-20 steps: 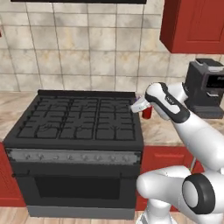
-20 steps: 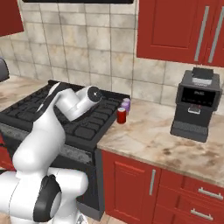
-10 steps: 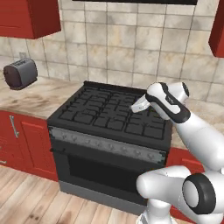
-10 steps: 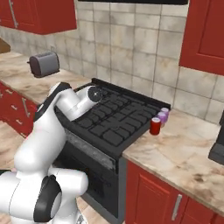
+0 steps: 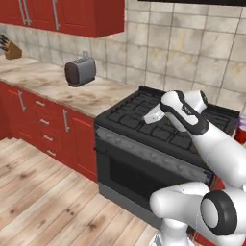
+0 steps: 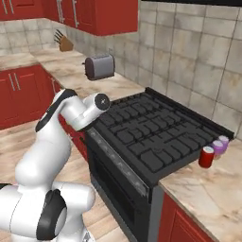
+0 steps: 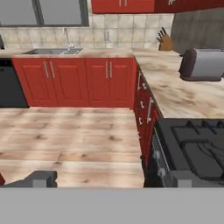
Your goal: Four empty soda cans are scattered around the kitchen. Gather all the cans and cluster them next to the stove for recycling.
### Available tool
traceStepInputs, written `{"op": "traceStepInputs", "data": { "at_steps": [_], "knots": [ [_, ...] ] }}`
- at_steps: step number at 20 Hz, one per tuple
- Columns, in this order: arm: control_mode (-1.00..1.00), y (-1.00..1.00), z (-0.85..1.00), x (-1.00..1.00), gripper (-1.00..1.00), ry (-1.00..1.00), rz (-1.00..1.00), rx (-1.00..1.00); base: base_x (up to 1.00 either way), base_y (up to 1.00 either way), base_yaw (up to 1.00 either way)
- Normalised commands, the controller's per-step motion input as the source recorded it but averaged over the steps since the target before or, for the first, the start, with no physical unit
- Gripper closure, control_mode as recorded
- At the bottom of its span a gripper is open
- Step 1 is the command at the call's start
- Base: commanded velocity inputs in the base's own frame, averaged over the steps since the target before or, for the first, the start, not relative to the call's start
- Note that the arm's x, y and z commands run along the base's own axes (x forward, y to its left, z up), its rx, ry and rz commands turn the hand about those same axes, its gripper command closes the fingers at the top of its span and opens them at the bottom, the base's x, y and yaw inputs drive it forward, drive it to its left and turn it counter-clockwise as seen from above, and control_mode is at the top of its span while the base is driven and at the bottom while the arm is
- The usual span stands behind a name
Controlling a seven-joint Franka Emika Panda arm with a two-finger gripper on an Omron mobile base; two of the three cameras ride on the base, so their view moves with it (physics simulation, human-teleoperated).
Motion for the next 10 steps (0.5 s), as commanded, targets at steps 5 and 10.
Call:
{"op": "traceStepInputs", "data": {
  "at_steps": [5, 10],
  "knots": [
    [1.0, 0.0, 0.0, 0.0, -1.0, 0.0, 0.0, 0.0, 0.0, 0.0, 0.5],
    [1.0, 0.0, 0.0, 0.0, -1.0, 0.0, 0.0, 0.0, 0.0, 0.0, 0.5]
  ]
}}
